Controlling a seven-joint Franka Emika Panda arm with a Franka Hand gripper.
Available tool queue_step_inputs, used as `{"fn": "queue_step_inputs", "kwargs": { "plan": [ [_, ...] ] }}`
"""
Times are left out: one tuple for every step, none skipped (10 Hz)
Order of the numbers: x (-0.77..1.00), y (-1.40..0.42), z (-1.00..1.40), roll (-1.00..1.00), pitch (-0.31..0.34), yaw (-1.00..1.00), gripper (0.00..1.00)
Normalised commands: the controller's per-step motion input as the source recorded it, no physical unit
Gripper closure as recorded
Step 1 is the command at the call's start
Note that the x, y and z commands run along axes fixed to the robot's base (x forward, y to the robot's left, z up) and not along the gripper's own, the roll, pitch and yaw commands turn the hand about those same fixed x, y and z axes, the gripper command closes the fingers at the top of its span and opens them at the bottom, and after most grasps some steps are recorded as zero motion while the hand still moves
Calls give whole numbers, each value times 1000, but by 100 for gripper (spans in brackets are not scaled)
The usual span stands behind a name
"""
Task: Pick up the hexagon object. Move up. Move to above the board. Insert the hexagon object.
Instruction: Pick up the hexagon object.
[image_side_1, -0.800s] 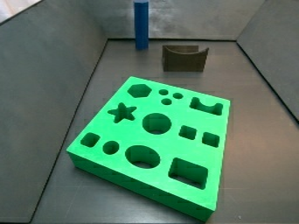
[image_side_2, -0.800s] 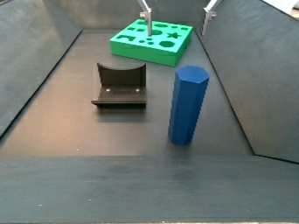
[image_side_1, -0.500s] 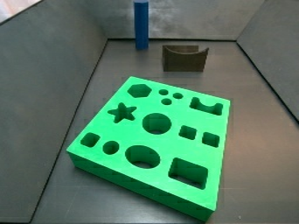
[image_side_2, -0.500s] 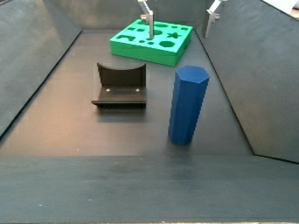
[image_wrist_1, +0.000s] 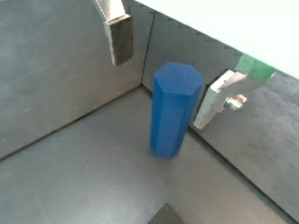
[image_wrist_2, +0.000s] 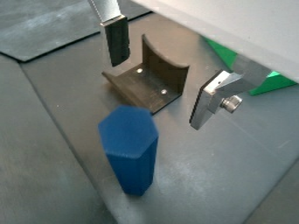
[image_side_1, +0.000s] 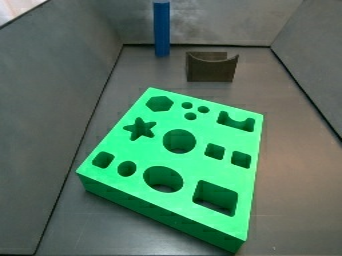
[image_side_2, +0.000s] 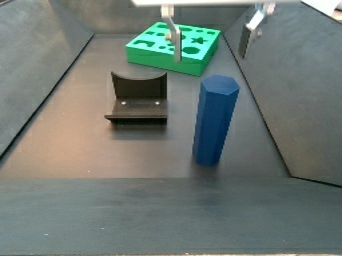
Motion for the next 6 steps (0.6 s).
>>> {"fn": "queue_step_inputs", "kwargs": {
  "plan": [
    [0,160,-437,-160,-227,69,0],
    [0,183,-443,-97,-220,77,0],
    [0,251,-386,-76,-193,103,0],
    [-9,340,-317,-90,-179,80,0],
    [-17,383,-289,-109,-166,40,0],
    [-20,426,-271,-114,-179,26,0]
  ]
}}
